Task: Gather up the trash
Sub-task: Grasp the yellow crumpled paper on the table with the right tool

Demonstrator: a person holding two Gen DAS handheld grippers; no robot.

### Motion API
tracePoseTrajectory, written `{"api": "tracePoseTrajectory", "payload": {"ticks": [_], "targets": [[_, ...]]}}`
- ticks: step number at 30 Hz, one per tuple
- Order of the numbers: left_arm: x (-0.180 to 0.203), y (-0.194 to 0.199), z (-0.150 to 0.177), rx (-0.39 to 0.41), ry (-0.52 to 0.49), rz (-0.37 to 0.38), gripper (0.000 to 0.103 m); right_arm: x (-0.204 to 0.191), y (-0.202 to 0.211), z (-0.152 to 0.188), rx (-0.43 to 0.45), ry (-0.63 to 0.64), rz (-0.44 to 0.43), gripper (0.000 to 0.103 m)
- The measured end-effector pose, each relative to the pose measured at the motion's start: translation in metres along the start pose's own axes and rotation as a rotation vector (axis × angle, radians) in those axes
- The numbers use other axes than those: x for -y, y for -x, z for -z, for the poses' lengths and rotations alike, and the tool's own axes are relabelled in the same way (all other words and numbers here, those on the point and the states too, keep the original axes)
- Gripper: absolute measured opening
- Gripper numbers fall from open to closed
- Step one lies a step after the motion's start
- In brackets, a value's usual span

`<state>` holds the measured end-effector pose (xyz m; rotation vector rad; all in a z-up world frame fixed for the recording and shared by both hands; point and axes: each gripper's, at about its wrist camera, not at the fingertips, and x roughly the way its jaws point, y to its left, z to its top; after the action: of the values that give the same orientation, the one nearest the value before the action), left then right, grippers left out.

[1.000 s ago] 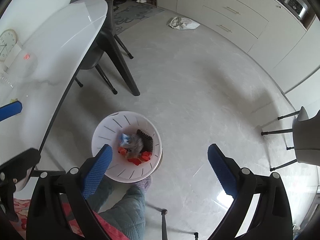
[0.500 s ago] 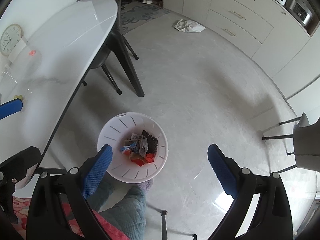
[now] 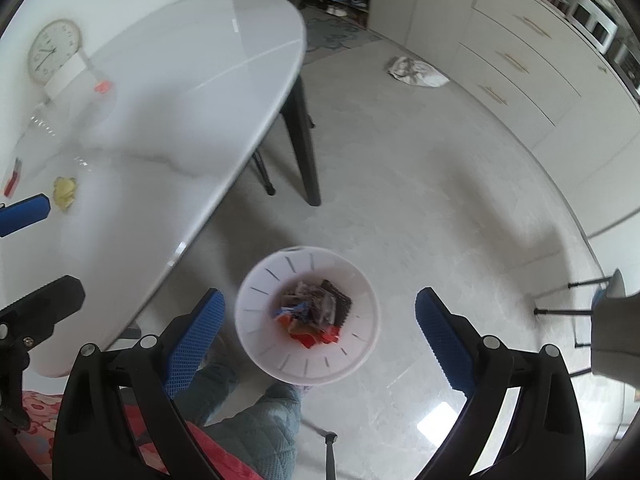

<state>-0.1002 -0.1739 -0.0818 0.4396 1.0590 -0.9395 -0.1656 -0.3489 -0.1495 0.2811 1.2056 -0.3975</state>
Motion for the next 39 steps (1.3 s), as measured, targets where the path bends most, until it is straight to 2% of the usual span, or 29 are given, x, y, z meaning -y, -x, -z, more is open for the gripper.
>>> {"api": "tracePoseTrajectory", "payload": {"ticks": [7, 15, 22, 28, 32, 38, 39], "targets": [[-0.044, 0.013, 0.011, 0.015, 0.067, -0.043, 0.094, -0.056, -0.003, -0.021, 0.01, 0.098, -0.041, 0.095], [-0.12, 0.027, 0.028, 0.02, 0.184, -0.118, 0.094, -0.122, -0.015, -0.05, 0.006, 0.21, -0.098, 0.095], [-0.191, 0.038, 0.053, 0.017, 0.277, -0.188, 0.094, -0.186, -0.035, -0.077, 0.002, 0.307, -0.215, 0.095], [-0.243, 0.044, 0.074, 0.005, 0.334, -0.221, 0.094, -0.253, -0.063, -0.094, 0.009, 0.463, -0.318, 0.095], [-0.269, 0.045, 0.087, -0.012, 0.365, -0.231, 0.094, -0.293, -0.081, -0.099, -0.017, 0.556, -0.343, 0.087], [-0.287, 0.038, 0.094, -0.033, 0.393, -0.233, 0.094, -0.326, -0.091, -0.105, -0.054, 0.587, -0.431, 0.086], [-0.289, 0.036, 0.093, -0.036, 0.395, -0.234, 0.094, -0.33, -0.092, -0.105, -0.06, 0.588, -0.442, 0.082]]}}
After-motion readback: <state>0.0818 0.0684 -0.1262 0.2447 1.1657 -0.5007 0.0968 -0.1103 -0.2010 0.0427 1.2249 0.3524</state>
